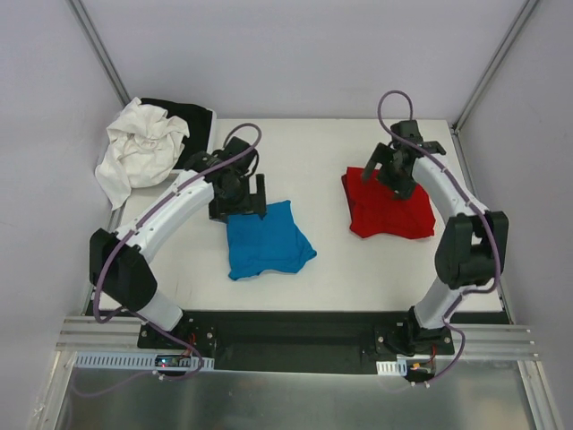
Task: Fold and stack the t-shirts
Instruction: Fold the tshirt, then neatly place the folded tshirt to the corner
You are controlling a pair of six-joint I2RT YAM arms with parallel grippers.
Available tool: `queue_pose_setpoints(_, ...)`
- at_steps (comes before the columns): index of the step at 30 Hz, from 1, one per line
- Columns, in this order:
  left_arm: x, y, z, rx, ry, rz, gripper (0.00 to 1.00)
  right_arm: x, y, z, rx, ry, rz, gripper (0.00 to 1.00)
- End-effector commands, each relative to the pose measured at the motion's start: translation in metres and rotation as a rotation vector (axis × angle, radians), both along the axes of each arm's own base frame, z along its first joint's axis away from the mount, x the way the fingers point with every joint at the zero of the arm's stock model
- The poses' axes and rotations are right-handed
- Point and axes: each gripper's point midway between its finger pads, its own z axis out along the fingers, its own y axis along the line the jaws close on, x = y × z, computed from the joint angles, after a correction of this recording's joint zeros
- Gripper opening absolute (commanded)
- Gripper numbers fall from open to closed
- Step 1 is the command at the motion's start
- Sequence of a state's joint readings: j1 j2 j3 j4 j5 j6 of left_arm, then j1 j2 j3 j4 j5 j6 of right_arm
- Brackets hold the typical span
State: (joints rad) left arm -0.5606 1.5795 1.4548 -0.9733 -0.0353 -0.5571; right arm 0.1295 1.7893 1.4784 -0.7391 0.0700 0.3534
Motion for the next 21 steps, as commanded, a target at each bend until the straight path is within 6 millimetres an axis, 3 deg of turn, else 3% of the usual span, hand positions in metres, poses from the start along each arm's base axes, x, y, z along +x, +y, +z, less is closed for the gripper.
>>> queue_pose_setpoints(1, -0.018, 0.025, -0.02, 0.001, 0.084, 0.144, 0.99, -0.033, 0.076, 0.023, 0.164, -0.075, 0.291, 1.0)
queue_pose_setpoints(2, -0.027, 0.025, -0.036, -0.005, 0.116, 0.162, 0.99, -0.042, 0.086, 0.015, 0.207, -0.056, 0.312, 1.0)
queue_pose_setpoints(4, -0.035, 0.019, -0.048, -0.052, 0.148, 0.173, 0.99, -0.05, 0.116, 0.008, 0.342, -0.06, 0.375, 0.96)
queue_pose_setpoints(5, -0.039, 0.018, -0.056, -0.072, 0.144, 0.18, 0.99, -0.064, 0.12, -0.008, 0.369, -0.015, 0.376, 0.97)
queue_pose_setpoints(9, -0.044, 0.02, -0.081, -0.091, 0.136, 0.184, 0.99, -0.084, 0.143, -0.028, 0.484, 0.019, 0.466, 0.96)
queue_pose_setpoints(11, -0.048, 0.023, -0.093, -0.087, 0.148, 0.188, 0.98, -0.083, 0.148, -0.031, 0.514, 0.009, 0.491, 0.96)
queue_pose_setpoints(16, -0.046, 0.026, -0.097, -0.097, 0.125, 0.212, 0.98, -0.083, 0.166, -0.029, 0.604, 0.02, 0.56, 0.97)
queue_pose_setpoints(21, -0.047, 0.028, -0.109, -0.1, 0.115, 0.205, 0.98, -0.087, 0.176, -0.04, 0.636, 0.055, 0.58, 0.96)
